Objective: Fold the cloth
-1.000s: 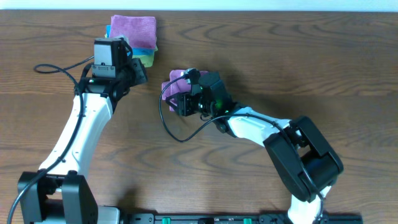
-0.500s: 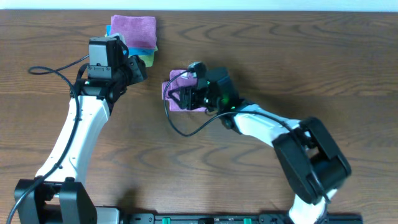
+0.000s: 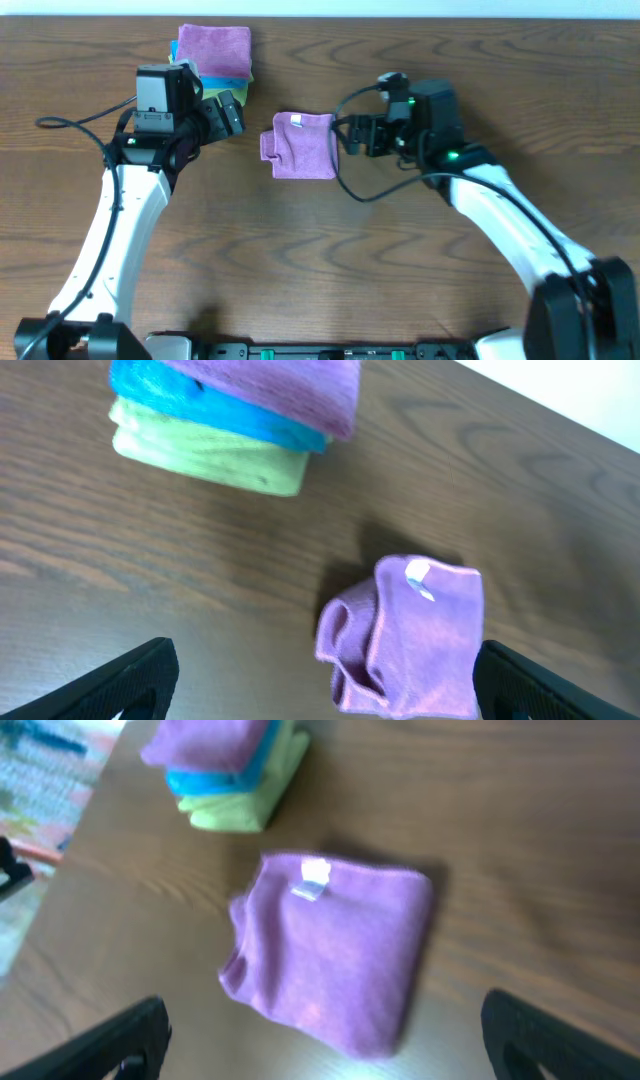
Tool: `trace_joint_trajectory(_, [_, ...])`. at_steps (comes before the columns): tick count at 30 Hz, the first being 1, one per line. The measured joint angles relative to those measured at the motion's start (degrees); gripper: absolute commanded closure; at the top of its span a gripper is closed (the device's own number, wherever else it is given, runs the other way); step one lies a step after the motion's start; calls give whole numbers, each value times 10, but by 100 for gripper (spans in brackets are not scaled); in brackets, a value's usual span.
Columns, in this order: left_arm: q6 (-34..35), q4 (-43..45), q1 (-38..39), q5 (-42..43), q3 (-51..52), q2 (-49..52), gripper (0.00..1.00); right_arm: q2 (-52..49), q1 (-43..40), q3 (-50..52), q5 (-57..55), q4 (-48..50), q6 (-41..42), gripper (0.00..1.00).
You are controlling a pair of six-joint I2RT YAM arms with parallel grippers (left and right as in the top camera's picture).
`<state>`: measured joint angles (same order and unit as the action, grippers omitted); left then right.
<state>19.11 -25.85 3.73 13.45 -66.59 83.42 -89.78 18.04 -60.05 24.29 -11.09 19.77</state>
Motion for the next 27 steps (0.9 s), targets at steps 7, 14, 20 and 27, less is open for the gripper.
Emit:
trace_joint_trajectory(7, [25, -40, 0, 50, -1, -9, 5, 138, -45, 7, -31, -214, -114, 1])
trace_joint_trajectory(14, [54, -40, 0, 108, 15, -9, 5, 327, -114, 125, -42, -234, -148, 0])
trace_joint_trajectory(20, [82, -32, 0, 143, 62, -9, 5, 508, -145, 256, -44, -251, -124, 1])
trace_joint_trajectory(27, [125, 25, 0, 183, 116, -9, 5, 685, -146, 351, -44, -319, -71, 1])
